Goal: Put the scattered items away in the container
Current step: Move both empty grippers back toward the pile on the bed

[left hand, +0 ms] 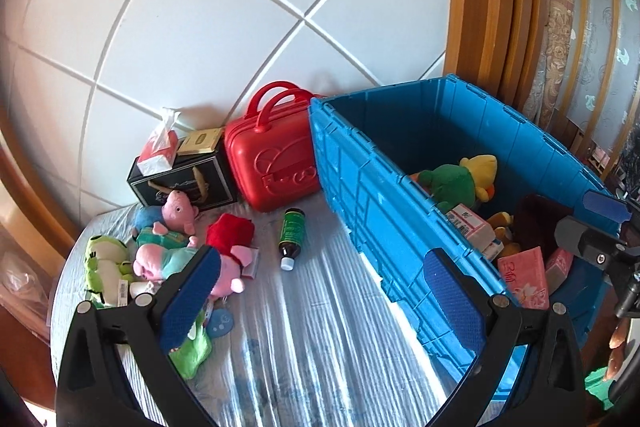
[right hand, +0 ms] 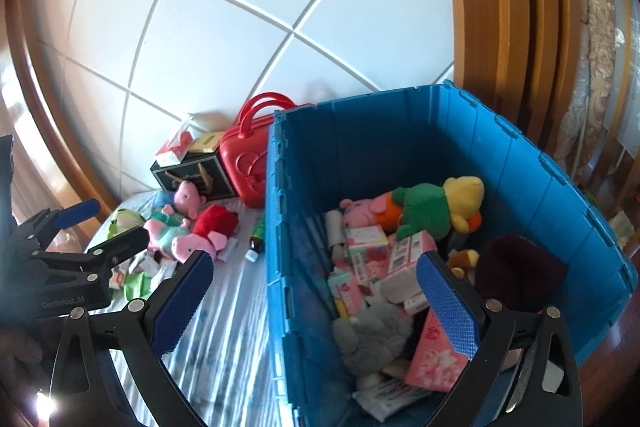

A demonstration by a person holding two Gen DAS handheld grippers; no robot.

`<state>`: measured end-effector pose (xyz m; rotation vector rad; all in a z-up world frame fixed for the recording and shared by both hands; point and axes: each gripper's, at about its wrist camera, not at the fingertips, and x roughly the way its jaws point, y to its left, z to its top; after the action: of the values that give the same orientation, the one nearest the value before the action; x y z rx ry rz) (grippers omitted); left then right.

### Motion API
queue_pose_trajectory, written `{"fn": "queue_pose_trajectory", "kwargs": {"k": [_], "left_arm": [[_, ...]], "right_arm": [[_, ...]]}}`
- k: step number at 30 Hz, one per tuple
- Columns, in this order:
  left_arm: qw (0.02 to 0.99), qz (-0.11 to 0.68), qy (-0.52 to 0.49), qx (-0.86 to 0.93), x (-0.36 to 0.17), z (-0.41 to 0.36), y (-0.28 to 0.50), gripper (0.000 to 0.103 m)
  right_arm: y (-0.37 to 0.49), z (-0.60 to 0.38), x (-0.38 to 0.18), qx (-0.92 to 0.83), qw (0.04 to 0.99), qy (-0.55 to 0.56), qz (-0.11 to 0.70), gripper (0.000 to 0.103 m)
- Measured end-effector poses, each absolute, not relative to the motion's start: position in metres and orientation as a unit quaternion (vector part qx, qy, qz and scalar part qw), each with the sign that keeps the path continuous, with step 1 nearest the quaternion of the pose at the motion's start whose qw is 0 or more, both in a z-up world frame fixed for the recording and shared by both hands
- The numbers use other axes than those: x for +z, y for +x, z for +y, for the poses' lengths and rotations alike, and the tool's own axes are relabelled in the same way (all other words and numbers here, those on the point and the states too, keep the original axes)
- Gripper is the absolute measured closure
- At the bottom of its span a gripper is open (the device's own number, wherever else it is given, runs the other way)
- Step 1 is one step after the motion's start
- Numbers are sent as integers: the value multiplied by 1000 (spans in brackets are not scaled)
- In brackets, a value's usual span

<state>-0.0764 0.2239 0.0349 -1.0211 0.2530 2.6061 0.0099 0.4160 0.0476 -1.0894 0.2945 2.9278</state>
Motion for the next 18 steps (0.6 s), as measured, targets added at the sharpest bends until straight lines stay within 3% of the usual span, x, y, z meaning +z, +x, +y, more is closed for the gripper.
{"fn": "queue_pose_trajectory", "kwargs": {"k": [18], "left_arm": [[65, 65, -377, 922, 30, 81, -33, 0]], "right_arm": [[40, 325, 56, 929, -33, -362, 70, 0]]}}
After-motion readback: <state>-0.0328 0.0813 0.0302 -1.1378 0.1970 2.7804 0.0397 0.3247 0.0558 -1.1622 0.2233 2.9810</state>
